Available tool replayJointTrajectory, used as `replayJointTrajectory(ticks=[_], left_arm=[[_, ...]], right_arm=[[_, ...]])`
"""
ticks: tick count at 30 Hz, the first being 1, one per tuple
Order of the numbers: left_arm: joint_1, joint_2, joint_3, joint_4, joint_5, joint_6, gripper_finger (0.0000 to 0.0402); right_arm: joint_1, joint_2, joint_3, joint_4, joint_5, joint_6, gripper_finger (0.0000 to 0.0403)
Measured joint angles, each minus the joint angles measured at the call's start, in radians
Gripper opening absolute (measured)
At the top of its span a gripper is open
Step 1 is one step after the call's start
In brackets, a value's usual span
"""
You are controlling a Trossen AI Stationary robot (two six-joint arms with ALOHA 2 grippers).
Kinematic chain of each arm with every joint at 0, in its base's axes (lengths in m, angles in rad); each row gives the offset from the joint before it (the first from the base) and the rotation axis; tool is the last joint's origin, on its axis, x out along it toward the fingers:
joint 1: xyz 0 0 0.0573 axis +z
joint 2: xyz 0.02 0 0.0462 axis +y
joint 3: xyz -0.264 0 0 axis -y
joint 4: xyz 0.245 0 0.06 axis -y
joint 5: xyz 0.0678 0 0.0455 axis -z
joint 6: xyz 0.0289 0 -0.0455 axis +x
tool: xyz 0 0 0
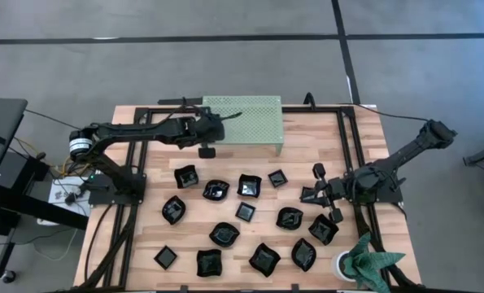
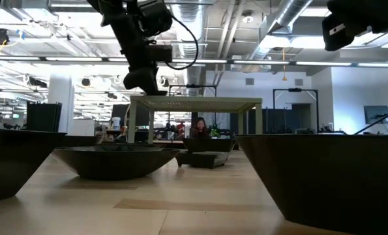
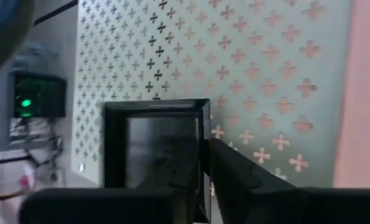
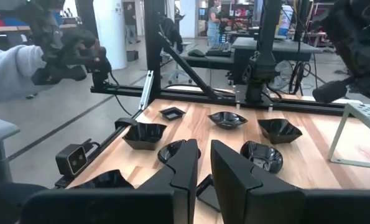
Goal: Pick & Place Mini shaped plates
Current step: Put the black square plate on the shelf, then stack the black square plate on top of the black square plate on the shelf
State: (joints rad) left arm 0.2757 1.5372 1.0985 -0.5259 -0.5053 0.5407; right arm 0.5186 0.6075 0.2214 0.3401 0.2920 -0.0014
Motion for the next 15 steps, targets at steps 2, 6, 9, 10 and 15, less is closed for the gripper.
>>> replayJointTrajectory(ticks=[2, 6, 9, 10, 15], left_arm=[[-0.019, 0.000, -0.002, 0.005, -0.043, 0.000, 0.0066], [-0.071, -0.032, -0.004, 0.013, -0.119, 0.001, 0.0089], [-0.111, -0.074, -0.004, 0.015, -0.155, 0.001, 0.0100], [-0.129, -0.094, -0.004, 0.018, -0.157, -0.001, 0.0103], [-0.259, -0.214, -0.002, 0.029, -0.098, -0.206, 0.0117]], right_arm=[[-0.001, 0.000, 0.000, 0.000, 0.000, -0.006, 0.0040], [-0.012, 0.000, 0.000, 0.011, 0.001, -0.038, 0.0041], [-0.018, 0.000, 0.000, 0.015, 0.001, -0.058, 0.0042], [-0.022, 0.000, 0.000, 0.015, 0.001, -0.058, 0.0043], [-0.048, 0.000, 0.000, 0.015, 0.001, -0.061, 0.0043]])
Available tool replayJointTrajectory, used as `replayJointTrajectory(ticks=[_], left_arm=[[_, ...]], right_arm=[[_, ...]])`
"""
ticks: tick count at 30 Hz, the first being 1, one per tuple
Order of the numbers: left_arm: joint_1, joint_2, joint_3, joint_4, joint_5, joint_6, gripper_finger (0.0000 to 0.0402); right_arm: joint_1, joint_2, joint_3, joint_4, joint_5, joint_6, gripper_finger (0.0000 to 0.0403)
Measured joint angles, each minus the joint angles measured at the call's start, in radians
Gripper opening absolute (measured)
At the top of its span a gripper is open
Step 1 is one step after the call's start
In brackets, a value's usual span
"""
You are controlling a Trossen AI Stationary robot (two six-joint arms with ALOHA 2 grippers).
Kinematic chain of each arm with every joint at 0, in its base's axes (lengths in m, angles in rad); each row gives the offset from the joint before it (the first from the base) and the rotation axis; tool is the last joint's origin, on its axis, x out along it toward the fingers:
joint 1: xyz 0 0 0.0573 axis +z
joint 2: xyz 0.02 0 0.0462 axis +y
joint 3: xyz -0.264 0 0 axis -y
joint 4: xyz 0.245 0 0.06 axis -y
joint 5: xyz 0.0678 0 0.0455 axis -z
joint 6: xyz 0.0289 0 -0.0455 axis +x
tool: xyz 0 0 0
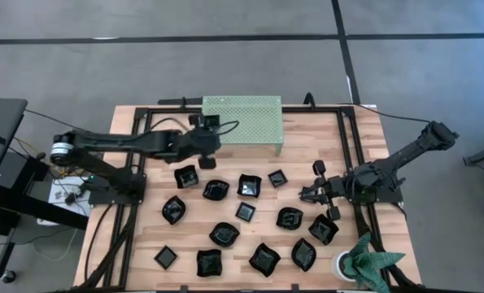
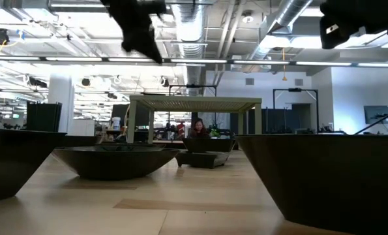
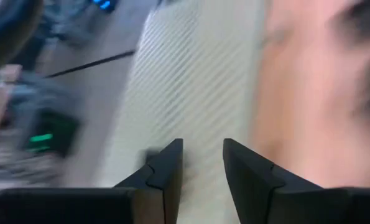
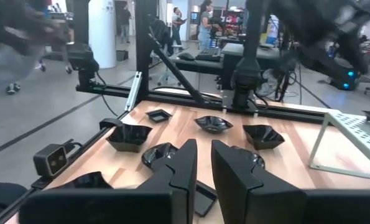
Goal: Pick & Place Mini shaped plates
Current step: Stack the black square plate on top of the black square plate on the shelf
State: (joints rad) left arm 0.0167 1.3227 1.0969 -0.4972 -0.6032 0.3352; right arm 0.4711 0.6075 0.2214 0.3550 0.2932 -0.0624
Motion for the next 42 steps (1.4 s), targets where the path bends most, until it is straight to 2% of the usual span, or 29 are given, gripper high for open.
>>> replayJointTrajectory(ticks=[4, 8, 14, 18, 22, 26, 31, 35, 42], left_arm=[[-0.116, -0.072, 0.001, 0.002, 0.141, -0.259, 0.0117], [-0.252, -0.065, 0.002, 0.003, 0.163, -0.387, 0.0107], [-0.425, 0.089, 0.001, 0.015, 0.165, -0.525, 0.0102], [-0.491, 0.218, 0.001, 0.070, 0.175, -0.582, 0.0102], [-0.514, 0.312, 0.000, 0.159, 0.195, -0.588, 0.0102], [-0.499, 0.364, 0.000, 0.249, 0.218, -0.606, 0.0102], [-0.472, 0.453, 0.001, 0.392, 0.290, -0.626, 0.0102], [-0.464, 0.535, 0.000, 0.430, 0.348, -0.605, 0.0102], [-0.443, 0.567, 0.000, 0.433, 0.338, -0.580, 0.0102]], right_arm=[[-0.029, 0.002, 0.000, 0.000, 0.000, 0.000, 0.0045], [-0.036, 0.040, 0.000, 0.000, -0.002, 0.000, 0.0066], [-0.037, 0.128, 0.000, 0.086, -0.001, 0.000, 0.0131], [-0.045, 0.159, 0.000, 0.115, -0.001, 0.000, 0.0174], [-0.066, 0.166, 0.000, 0.122, -0.001, 0.001, 0.0201], [-0.076, 0.166, 0.000, 0.127, -0.002, 0.000, 0.0211], [-0.076, 0.166, 0.000, 0.134, -0.004, 0.001, 0.0209], [-0.075, 0.166, 0.000, 0.133, -0.005, 0.001, 0.0201], [-0.073, 0.166, 0.000, 0.133, -0.005, 0.003, 0.0190]])
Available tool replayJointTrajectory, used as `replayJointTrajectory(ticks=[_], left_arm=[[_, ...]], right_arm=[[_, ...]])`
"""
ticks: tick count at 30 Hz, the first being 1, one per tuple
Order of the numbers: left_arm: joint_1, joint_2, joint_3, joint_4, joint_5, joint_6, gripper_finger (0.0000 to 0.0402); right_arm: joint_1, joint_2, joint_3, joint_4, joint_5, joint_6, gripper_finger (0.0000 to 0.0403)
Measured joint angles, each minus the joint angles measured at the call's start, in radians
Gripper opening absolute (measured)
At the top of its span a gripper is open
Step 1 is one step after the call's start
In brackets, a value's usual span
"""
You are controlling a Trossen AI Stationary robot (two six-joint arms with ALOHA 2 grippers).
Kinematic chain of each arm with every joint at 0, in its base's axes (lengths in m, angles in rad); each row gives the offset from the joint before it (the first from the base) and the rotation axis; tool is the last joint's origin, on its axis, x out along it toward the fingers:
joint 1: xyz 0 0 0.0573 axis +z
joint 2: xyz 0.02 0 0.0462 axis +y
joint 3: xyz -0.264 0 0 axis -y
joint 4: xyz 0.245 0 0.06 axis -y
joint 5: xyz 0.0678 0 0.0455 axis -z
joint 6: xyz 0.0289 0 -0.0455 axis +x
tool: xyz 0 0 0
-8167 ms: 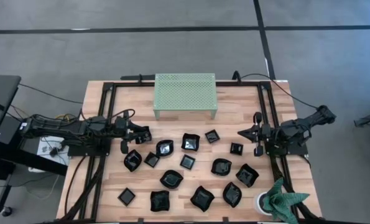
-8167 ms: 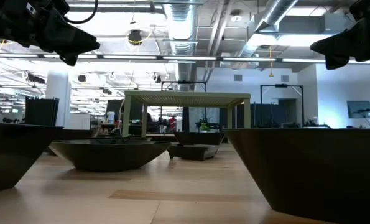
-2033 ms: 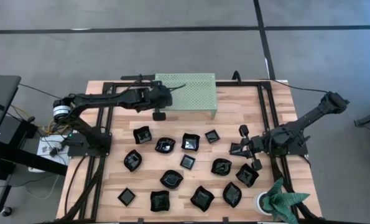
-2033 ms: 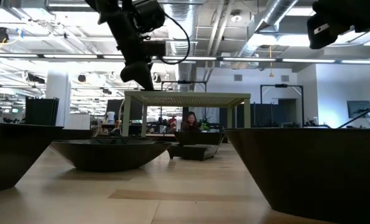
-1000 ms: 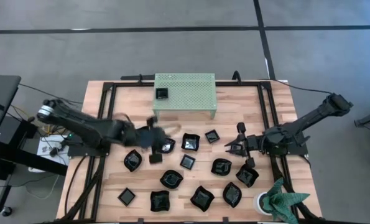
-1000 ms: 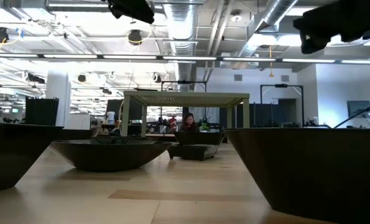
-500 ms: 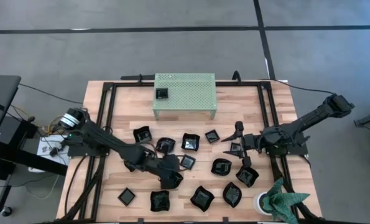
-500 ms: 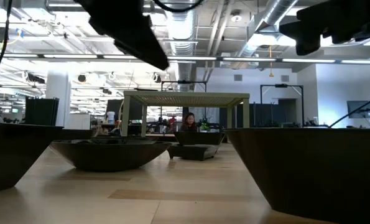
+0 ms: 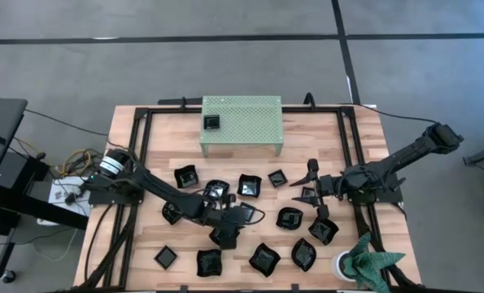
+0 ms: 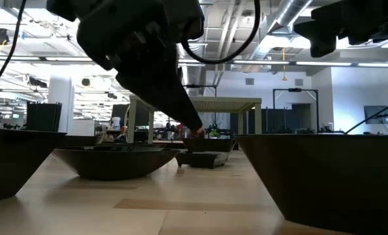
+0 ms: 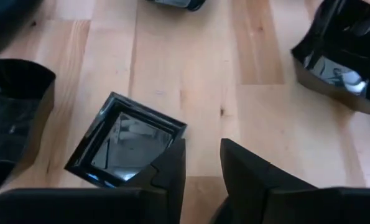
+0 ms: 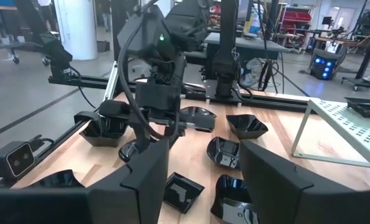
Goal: Pick & Place Mini shaped plates
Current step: Stack the black square plate on top of the black square plate on the shelf
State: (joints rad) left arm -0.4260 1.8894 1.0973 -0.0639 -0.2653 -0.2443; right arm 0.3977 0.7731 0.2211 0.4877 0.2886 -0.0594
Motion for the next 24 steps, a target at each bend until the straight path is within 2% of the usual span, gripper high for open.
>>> replayJointTrajectory(ticks=[11, 24], left_arm=[[0.023, 0.072, 0.000, 0.009, 0.016, 0.004, 0.0102], [0.066, 0.072, 0.000, 0.010, 0.004, 0.004, 0.0099]], right_arm=[[0.000, 0.000, 0.000, -0.001, 0.000, 0.009, 0.0181], [0.000, 0.000, 0.000, -0.001, 0.000, 0.009, 0.0177]])
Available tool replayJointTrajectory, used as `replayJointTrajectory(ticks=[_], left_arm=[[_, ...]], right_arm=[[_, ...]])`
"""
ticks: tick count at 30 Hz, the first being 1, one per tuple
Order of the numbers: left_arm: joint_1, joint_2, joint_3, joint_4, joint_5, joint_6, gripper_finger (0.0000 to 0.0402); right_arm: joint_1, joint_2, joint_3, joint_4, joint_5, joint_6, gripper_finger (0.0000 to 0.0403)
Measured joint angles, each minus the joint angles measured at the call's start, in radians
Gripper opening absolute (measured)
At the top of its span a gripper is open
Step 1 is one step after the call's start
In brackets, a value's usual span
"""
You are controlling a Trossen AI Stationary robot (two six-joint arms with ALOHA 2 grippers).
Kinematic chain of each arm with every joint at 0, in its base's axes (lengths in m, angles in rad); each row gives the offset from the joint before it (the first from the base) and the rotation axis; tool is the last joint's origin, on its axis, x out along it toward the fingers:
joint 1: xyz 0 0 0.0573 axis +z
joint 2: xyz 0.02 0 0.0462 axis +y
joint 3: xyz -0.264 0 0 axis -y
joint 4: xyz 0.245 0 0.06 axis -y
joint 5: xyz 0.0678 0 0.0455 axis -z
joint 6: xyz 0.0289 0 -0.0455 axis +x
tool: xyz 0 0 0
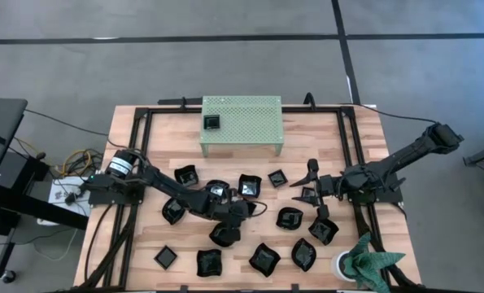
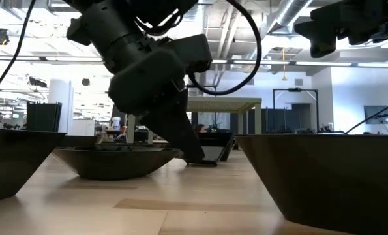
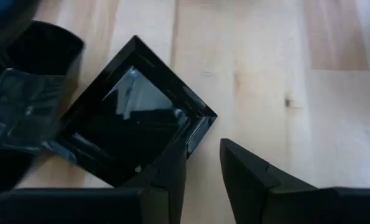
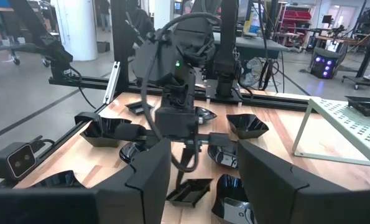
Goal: Pick & Place Mini shaped plates
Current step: Stack the black square plate on top of the black square plate on the shelf
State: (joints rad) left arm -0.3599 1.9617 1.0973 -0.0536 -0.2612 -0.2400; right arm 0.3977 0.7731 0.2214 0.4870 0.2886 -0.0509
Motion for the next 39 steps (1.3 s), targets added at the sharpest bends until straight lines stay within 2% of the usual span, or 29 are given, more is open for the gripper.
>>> replayJointTrajectory(ticks=[5, 14, 35, 39], left_arm=[[0.010, 0.000, 0.000, 0.002, 0.000, 0.011, 0.0099], [0.008, -0.004, 0.000, 0.014, -0.011, 0.206, 0.0099], [0.019, -0.005, -0.021, 0.019, -0.003, 0.199, 0.0099], [0.020, -0.005, -0.021, 0.019, -0.011, 0.199, 0.0088]], right_arm=[[0.000, 0.000, 0.000, 0.000, 0.000, 0.000, 0.0176], [0.000, 0.000, 0.000, 0.000, 0.000, 0.000, 0.0174], [0.000, 0.000, 0.000, -0.001, 0.000, 0.000, 0.0171], [0.000, 0.000, 0.000, -0.001, 0.000, -0.001, 0.0171]])
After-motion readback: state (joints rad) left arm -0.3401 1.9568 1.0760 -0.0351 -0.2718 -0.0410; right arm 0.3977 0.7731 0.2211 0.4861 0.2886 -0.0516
